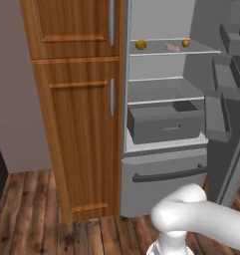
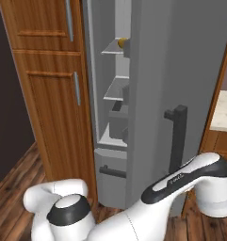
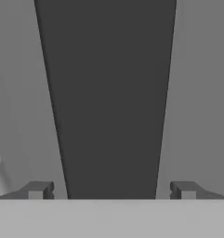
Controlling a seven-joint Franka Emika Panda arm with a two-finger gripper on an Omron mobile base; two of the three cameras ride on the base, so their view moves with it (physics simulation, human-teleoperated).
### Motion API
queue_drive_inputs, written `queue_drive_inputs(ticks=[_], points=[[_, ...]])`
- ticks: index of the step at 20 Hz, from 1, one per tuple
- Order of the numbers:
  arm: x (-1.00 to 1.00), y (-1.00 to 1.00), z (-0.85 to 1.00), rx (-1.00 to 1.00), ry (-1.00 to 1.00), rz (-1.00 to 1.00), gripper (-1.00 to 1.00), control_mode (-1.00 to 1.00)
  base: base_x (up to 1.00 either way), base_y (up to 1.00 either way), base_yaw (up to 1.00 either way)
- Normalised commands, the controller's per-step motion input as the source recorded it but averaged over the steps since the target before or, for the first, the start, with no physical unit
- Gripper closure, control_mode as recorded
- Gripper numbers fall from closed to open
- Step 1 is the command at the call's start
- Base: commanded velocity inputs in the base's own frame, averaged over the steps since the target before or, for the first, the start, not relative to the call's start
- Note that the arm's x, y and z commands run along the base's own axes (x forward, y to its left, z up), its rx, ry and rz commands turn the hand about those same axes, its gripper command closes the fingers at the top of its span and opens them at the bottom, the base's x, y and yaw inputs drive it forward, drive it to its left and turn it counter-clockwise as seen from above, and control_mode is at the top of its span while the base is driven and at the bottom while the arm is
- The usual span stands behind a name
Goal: Open the fridge, remove the apple, squash, and steak, and place them on any counter.
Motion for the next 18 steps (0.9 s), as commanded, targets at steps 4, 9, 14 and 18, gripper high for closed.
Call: queue_drive_inputs(ticks=[4, 9, 14, 18], points=[[-0.23, -0.16, -0.17, -0.02, -0.02, 0.04, -1.0, -1.0, 0.0, 0.0, 0.0], [-0.52, -0.13, -0.24, 0.0, 0.0, -0.26, -1.0, -1.0, 0.0, 0.0, 0.0], [-0.66, -0.03, -0.16, 0.01, 0.02, -0.54, -1.0, -1.0, 0.0, 0.0, 0.0], [-0.99, 0.38, 0.0, 0.0, -0.02, -0.58, -1.0, -1.0, 0.0, 0.0, 0.0]])
